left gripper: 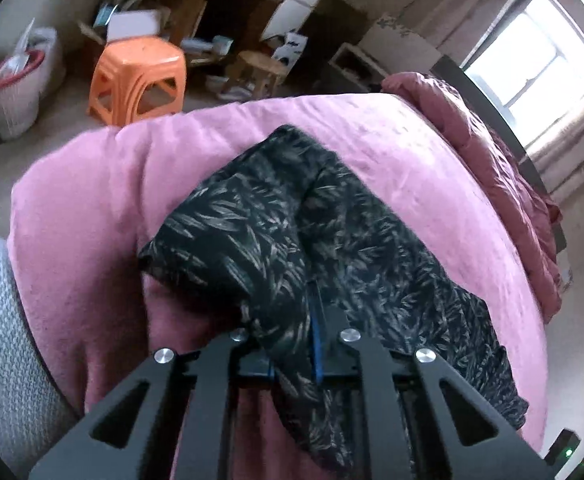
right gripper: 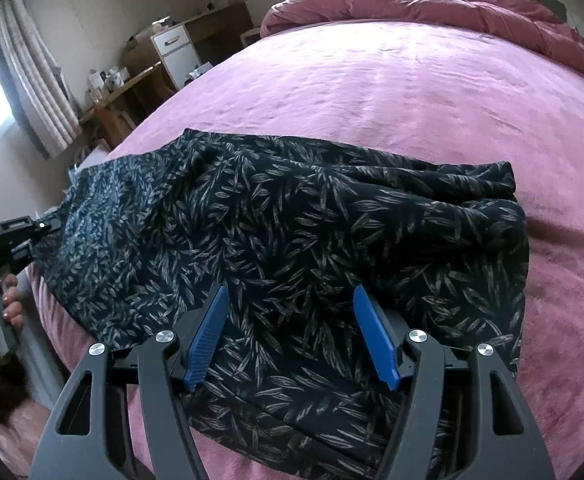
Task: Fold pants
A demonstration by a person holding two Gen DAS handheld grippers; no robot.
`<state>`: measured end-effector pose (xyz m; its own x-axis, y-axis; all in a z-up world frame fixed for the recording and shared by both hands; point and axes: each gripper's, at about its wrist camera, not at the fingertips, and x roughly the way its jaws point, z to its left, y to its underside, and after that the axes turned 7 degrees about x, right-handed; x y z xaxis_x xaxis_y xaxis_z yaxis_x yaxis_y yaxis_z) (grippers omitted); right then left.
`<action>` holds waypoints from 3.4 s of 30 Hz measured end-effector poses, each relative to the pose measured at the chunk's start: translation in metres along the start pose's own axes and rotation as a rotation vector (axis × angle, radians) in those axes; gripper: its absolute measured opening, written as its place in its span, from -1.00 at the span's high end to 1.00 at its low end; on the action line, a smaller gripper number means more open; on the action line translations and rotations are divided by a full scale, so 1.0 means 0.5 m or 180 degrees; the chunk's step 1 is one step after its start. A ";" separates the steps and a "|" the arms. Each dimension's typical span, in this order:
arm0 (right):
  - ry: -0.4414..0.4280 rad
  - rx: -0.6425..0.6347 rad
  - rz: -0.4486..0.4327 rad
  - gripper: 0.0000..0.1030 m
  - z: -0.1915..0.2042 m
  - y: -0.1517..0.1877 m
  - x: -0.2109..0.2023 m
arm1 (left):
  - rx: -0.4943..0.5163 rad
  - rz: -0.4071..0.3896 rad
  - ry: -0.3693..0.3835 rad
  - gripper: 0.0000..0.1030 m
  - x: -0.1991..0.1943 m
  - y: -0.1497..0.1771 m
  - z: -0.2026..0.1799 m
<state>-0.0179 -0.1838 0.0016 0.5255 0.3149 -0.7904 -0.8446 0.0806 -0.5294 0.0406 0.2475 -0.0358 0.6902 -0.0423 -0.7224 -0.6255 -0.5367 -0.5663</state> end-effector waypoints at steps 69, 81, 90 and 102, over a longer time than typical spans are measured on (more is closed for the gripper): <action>-0.0941 0.1637 0.0086 0.51 -0.168 -0.037 0.001 | 0.3062 -0.0208 0.0993 -0.52 -0.215 0.281 -0.291; -0.0885 0.1376 -0.0713 0.74 -0.126 -0.022 -0.180 | 0.3419 -0.0054 0.1104 -0.34 -0.161 0.313 -0.361; -0.0813 0.2043 -0.0417 0.12 -0.237 0.057 -0.125 | 0.3128 0.0531 0.1431 -0.37 -0.118 0.294 -0.329; 0.0075 0.1505 -0.0088 0.66 -0.167 0.051 -0.132 | 0.3192 0.0576 0.0897 -0.43 -0.067 0.257 -0.413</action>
<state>-0.0657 -0.2813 0.0146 0.5460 0.2856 -0.7876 -0.7816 0.5122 -0.3561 0.0124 0.0057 -0.0025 0.5356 -0.3153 -0.7834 -0.6529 0.4337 -0.6210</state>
